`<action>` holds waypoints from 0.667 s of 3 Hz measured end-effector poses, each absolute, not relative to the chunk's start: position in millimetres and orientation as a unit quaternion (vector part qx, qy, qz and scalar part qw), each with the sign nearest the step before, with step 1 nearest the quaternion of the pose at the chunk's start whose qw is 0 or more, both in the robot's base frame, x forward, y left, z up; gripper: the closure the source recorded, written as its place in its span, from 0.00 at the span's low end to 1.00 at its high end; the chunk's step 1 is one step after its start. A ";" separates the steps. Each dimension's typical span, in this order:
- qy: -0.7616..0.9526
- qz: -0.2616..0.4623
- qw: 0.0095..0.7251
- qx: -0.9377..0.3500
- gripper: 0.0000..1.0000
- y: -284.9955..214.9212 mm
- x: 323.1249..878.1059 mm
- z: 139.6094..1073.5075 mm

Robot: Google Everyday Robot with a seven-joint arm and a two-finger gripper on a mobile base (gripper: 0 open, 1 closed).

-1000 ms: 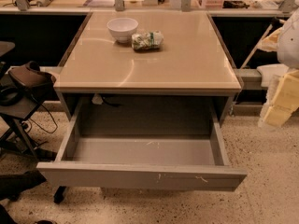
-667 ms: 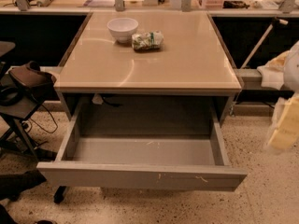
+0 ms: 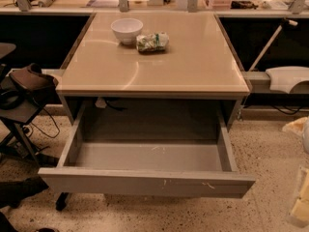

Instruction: Close top drawer

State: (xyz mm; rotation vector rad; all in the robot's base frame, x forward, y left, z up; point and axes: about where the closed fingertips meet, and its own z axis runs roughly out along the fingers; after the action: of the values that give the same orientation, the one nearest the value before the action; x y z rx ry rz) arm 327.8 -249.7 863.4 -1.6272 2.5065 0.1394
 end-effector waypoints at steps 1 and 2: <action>0.837 0.050 0.070 -0.541 0.00 -250.4 324.0 858.6; 0.836 0.054 0.077 -0.541 0.00 -249.9 323.1 855.4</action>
Offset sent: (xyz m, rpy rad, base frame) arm -0.0073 -0.0011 -0.0118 0.0333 0.0038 -0.0012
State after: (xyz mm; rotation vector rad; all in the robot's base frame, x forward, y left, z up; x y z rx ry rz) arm 323.1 -249.9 855.4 -1.6219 2.5040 0.1628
